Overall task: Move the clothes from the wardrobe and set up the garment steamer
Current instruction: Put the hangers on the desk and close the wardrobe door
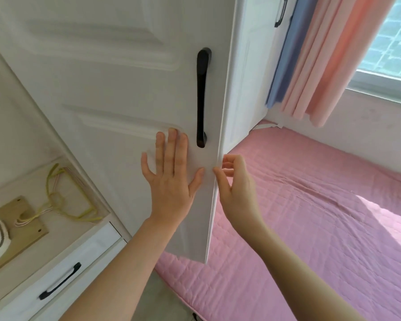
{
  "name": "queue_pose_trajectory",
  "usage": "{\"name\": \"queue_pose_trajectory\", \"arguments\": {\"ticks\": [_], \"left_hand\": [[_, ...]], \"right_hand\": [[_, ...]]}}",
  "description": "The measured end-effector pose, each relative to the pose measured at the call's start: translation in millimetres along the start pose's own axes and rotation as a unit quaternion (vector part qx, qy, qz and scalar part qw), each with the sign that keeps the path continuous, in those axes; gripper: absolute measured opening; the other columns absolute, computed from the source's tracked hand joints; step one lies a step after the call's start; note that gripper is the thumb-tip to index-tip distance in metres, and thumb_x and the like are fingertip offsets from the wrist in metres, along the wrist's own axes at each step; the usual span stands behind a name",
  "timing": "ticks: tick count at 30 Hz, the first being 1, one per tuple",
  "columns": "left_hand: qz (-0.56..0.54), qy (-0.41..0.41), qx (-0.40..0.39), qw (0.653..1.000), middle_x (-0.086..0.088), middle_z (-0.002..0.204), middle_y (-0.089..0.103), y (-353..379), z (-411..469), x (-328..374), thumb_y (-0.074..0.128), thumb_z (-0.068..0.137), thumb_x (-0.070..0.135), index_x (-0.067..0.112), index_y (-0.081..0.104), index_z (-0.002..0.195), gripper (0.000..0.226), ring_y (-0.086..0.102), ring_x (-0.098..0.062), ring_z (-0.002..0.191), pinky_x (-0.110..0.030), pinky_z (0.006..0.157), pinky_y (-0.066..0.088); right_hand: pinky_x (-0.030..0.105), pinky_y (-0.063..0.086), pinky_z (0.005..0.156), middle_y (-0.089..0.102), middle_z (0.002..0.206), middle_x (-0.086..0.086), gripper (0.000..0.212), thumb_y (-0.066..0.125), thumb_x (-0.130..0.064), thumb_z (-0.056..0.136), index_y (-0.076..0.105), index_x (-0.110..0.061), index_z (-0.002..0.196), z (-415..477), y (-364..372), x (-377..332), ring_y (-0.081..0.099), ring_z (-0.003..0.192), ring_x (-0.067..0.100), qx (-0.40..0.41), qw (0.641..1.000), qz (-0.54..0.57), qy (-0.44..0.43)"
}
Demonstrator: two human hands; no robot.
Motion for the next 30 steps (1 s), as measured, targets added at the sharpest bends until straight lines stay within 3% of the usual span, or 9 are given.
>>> {"name": "queue_pose_trajectory", "arguments": {"ticks": [8,14,21,25,28,30], "left_hand": [[0.086,0.066,-0.001,0.994,-0.004,0.158,0.012,16,21,-14,0.041,0.098,0.047,0.020,-0.001,0.153,0.074,0.006,-0.020,0.147,-0.058,0.113,0.013],[0.103,0.057,-0.012,0.993,-0.004,0.158,0.012,34,42,-12,0.047,0.098,0.040,0.019,0.005,0.152,0.071,0.003,-0.020,0.148,-0.057,0.113,0.011],[0.163,0.060,-0.049,0.984,-0.003,0.159,0.017,46,76,-27,0.057,0.090,0.020,0.019,0.029,0.149,0.066,0.012,-0.023,0.147,-0.058,0.112,0.011],[0.185,0.040,-0.022,0.982,-0.005,0.155,0.029,48,98,-46,0.056,0.090,0.011,0.017,0.043,0.142,0.054,0.020,-0.033,0.144,-0.057,0.113,0.015],[0.224,0.037,-0.005,0.974,-0.007,0.155,0.027,46,111,-65,0.059,0.084,0.001,0.016,0.044,0.141,0.061,0.017,-0.036,0.144,-0.058,0.113,0.012],[0.249,0.038,-0.006,0.968,-0.007,0.156,0.022,46,117,-79,0.061,0.083,-0.001,0.016,0.041,0.143,0.066,0.014,-0.036,0.145,-0.060,0.113,0.011]], "right_hand": [[0.010,0.045,0.070,0.058,0.104,-0.011,0.012,0.047,-0.022,0.098,0.047,-0.025,0.110,34,3,8,0.055,0.094,-0.002,0.020,0.999,0.040,-0.011],[0.035,0.053,0.083,0.058,0.111,-0.010,0.023,0.050,-0.026,0.096,0.047,-0.024,0.119,73,12,20,0.056,0.099,0.001,0.035,0.998,0.049,-0.006],[0.041,0.044,0.101,0.050,0.132,-0.005,0.045,0.051,-0.017,0.095,0.037,-0.019,0.138,130,27,38,0.050,0.119,0.011,-0.020,0.999,0.030,-0.033],[0.039,0.037,0.109,0.042,0.144,-0.001,0.056,0.050,-0.011,0.095,0.027,-0.016,0.146,166,40,42,0.039,0.133,0.012,-0.066,0.997,0.027,-0.040],[0.034,0.032,0.112,0.036,0.148,0.001,0.061,0.049,-0.009,0.095,0.020,-0.016,0.149,189,49,40,0.035,0.136,0.013,-0.088,0.995,0.006,-0.056],[0.030,0.026,0.115,0.029,0.152,0.003,0.065,0.049,-0.006,0.095,0.015,-0.014,0.150,199,55,33,0.027,0.140,0.014,-0.079,0.990,-0.027,-0.114]]}}
Point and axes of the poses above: each hand's wrist, its own z-axis towards the middle knuckle, its own y-axis out of the palm, x = y × z, the point moved 3 cm from there along z, towards the middle knuckle
